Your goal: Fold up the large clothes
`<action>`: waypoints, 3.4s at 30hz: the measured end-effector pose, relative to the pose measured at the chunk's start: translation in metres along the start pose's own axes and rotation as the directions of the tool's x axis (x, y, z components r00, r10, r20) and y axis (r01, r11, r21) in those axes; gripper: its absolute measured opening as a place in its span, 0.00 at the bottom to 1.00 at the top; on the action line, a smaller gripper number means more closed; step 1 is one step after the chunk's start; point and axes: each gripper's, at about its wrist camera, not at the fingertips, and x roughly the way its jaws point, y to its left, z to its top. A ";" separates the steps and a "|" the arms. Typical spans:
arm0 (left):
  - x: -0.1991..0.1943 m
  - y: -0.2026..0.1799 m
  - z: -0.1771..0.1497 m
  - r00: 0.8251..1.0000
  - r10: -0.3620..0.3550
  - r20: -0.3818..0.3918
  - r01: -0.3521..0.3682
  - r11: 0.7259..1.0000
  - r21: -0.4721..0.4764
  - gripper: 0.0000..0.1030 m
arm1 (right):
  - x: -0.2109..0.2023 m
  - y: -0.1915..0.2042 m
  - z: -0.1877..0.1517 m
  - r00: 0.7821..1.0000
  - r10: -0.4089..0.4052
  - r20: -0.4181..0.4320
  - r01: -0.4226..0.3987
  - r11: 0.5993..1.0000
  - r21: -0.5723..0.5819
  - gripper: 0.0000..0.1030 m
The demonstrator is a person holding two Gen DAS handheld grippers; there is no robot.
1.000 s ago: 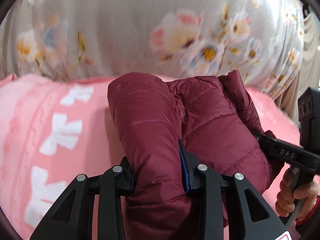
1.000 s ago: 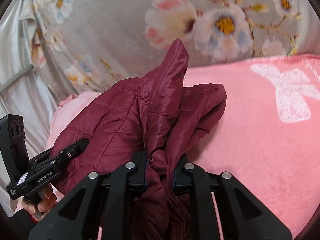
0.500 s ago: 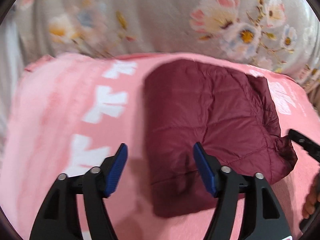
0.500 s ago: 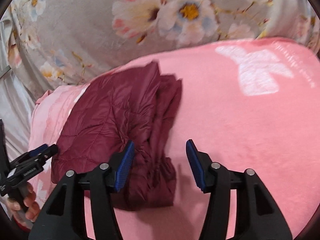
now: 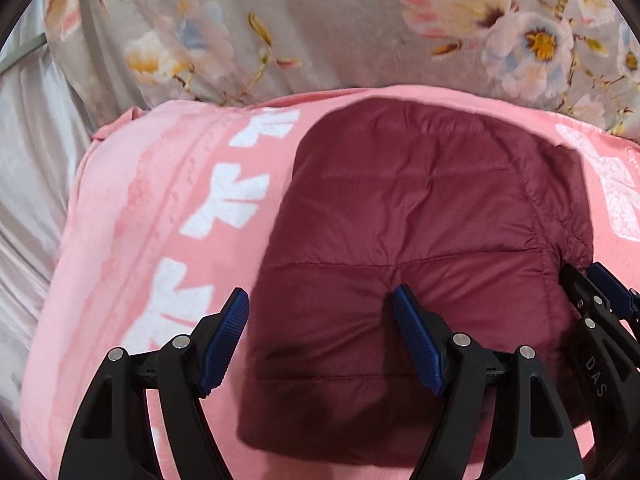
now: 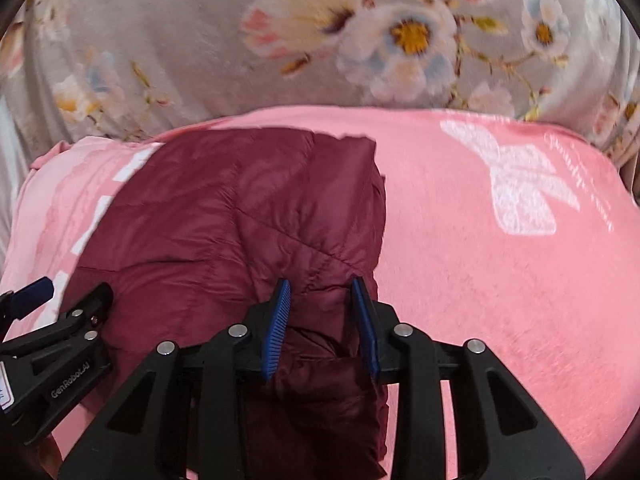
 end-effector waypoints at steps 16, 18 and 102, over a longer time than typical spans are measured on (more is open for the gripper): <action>0.030 -0.006 -0.018 0.998 -0.012 0.058 0.012 1.000 -0.007 0.81 | 0.025 -0.017 -0.016 0.999 0.033 -0.026 -0.031 0.998 0.060 0.47; 0.031 -0.006 -0.019 0.998 -0.009 0.062 0.009 1.000 -0.007 0.81 | 0.023 -0.014 -0.016 1.000 0.019 -0.021 -0.018 0.999 0.047 0.47; 0.014 0.024 0.016 0.991 -0.132 -0.036 0.131 0.991 -0.037 0.82 | -0.020 -0.014 0.020 0.989 0.112 -0.100 -0.112 0.994 0.006 0.17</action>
